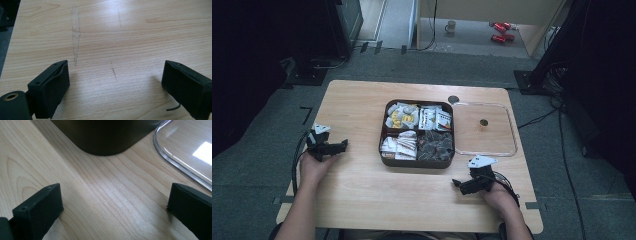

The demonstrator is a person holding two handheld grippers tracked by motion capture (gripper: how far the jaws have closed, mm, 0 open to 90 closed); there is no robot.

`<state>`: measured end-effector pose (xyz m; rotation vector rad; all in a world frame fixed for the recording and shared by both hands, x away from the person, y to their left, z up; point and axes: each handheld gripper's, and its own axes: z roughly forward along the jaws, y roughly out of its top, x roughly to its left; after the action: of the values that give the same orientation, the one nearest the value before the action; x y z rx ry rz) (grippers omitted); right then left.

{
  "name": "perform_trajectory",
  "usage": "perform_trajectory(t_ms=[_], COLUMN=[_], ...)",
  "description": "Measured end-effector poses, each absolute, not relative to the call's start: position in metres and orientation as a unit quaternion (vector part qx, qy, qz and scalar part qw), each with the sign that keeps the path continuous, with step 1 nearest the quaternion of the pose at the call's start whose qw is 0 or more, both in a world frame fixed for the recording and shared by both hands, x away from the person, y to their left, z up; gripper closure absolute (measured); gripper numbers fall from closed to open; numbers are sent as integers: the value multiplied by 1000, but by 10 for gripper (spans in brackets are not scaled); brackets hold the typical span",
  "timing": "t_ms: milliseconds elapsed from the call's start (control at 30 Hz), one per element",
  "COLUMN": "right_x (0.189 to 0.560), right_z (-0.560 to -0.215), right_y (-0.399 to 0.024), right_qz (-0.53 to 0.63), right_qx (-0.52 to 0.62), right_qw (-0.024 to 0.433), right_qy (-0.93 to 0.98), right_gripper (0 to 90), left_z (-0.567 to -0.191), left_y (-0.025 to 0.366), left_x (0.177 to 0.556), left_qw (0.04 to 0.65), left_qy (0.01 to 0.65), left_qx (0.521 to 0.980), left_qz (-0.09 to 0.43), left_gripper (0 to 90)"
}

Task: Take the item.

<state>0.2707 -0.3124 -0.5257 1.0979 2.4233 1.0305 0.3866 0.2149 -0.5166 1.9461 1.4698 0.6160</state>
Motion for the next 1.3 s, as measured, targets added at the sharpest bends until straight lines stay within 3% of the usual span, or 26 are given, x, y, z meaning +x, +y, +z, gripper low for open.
perform_trajectory(t_ms=[233, 333, 667, 1200, 1300], right_x=[271, 271, 271, 271, 271], right_z=[-526, -526, -526, -526, -526], right_y=[-312, -312, -312, -312, -312], right_qz=[358, 358, 357, 357, 357], right_qx=[380, 380, 380, 380, 380], right_qw=[144, 144, 144, 144, 144], right_qy=[841, 841, 841, 841, 841], right_gripper=[0, 0, 0, 0, 0], left_z=[-512, -510, -499, -481, -479], left_y=[213, 214, 208, 194, 192], left_x=[390, 389, 389, 388, 389], left_qw=[293, 295, 291, 314, 322], left_qy=[551, 547, 522, 492, 491], left_qx=[751, 754, 776, 790, 793], left_qz=[216, 212, 201, 186, 164], left_gripper=[85, 184, 252, 306, 328])
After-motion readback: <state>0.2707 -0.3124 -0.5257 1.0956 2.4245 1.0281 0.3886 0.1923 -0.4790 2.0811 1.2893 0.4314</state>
